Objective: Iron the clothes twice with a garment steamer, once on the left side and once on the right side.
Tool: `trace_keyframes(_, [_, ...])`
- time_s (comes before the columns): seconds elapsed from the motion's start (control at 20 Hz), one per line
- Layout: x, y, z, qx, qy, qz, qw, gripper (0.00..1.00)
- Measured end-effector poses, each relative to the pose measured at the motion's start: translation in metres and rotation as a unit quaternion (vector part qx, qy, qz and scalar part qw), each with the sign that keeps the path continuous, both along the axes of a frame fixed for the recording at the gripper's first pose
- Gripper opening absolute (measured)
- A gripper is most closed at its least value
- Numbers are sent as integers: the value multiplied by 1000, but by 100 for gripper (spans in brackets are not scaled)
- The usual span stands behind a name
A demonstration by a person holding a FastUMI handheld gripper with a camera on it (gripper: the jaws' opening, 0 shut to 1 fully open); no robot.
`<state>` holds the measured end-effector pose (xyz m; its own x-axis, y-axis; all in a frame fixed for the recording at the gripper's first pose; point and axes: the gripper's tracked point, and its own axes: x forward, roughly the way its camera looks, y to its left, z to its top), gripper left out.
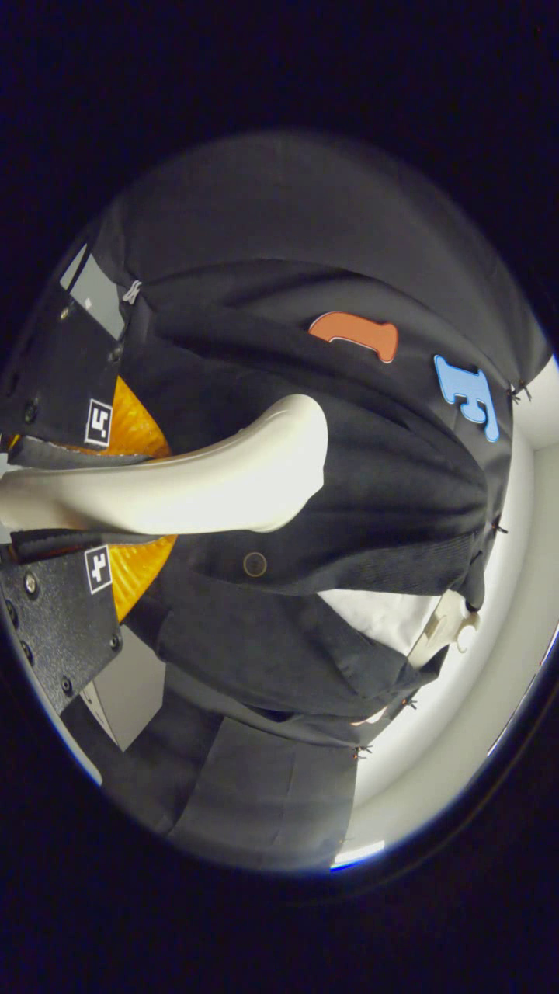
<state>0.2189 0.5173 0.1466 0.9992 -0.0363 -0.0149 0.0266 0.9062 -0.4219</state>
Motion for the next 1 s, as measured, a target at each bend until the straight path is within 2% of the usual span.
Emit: trace_keyframes(1.0, [-3, -26, -161, -50, 116, 10, 992, 33])
